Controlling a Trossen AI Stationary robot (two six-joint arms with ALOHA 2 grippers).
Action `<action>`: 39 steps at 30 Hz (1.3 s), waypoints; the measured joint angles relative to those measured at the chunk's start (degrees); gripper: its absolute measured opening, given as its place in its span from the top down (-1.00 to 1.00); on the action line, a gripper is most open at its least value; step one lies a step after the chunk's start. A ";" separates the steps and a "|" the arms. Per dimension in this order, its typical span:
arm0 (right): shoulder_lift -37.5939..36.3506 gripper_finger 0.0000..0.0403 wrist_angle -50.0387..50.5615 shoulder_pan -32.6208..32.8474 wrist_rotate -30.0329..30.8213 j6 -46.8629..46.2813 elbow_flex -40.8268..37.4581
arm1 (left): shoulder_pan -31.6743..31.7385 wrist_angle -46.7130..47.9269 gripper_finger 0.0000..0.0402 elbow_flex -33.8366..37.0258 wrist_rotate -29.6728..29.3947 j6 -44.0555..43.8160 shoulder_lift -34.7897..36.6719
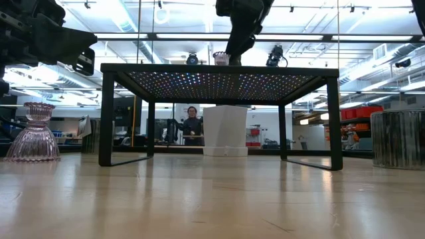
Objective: Pick & Place candle stick holders
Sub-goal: Put the middle right silver scented candle on the shelf
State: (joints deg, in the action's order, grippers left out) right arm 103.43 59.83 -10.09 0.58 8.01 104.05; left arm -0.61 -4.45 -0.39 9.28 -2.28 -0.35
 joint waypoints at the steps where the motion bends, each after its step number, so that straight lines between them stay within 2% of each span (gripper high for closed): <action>1: -0.20 -0.32 0.43 0.00 0.00 0.00 0.00 | 0.00 0.00 0.91 0.00 -0.01 0.00 0.00; 31: -4.27 -0.35 5.99 2.23 0.02 -2.94 -0.07 | -0.01 0.02 0.91 -0.01 -0.02 0.00 -0.01; 34: -5.88 -0.35 3.50 2.32 0.33 -3.04 -3.12 | -0.01 0.00 0.91 0.00 -0.02 0.00 0.00; 39: -11.19 -0.35 -2.37 2.73 0.52 -3.57 -12.93 | 0.01 0.02 0.91 0.01 0.00 0.00 0.01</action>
State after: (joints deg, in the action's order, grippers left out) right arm 92.24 57.46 -7.35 1.10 4.44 91.12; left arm -0.60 -4.43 -0.38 9.28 -2.28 -0.34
